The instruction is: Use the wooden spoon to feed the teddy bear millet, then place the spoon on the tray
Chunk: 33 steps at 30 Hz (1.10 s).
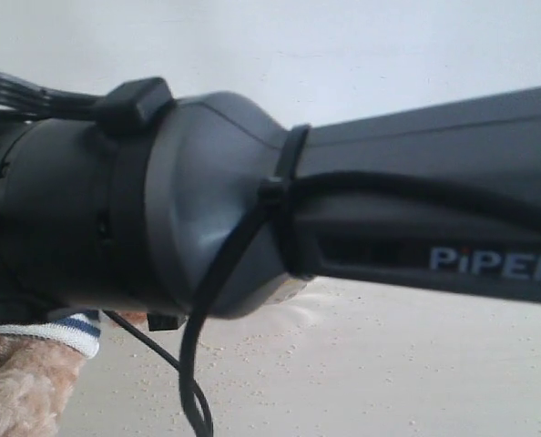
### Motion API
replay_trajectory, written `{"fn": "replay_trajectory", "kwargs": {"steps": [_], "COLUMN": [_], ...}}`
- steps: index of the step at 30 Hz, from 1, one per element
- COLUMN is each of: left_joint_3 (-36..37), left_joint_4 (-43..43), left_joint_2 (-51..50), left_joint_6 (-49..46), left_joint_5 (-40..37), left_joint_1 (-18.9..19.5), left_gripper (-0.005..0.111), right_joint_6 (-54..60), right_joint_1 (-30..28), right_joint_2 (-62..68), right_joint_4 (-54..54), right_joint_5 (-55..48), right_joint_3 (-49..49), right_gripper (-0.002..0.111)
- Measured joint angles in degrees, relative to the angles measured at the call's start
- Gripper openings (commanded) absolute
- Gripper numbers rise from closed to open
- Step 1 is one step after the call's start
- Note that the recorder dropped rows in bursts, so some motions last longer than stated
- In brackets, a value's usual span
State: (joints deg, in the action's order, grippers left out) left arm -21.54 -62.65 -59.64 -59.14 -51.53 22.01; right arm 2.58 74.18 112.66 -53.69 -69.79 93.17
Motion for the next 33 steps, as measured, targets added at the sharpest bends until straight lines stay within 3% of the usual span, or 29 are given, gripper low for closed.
{"fn": "replay_trajectory", "kwargs": {"steps": [33], "left_joint_3": [0.0], "left_joint_4": [0.0], "left_joint_2": [0.0], "left_joint_6": [0.0], "left_joint_5": [0.0], "left_joint_1": [0.0], "left_gripper": [0.005], "right_joint_6": [-7.9], "right_joint_1": [1.7], "right_joint_2": [-1.9], "right_joint_4": [-4.6], "right_joint_5": [0.1], "right_joint_3": [-0.1], "right_gripper": [0.015]}}
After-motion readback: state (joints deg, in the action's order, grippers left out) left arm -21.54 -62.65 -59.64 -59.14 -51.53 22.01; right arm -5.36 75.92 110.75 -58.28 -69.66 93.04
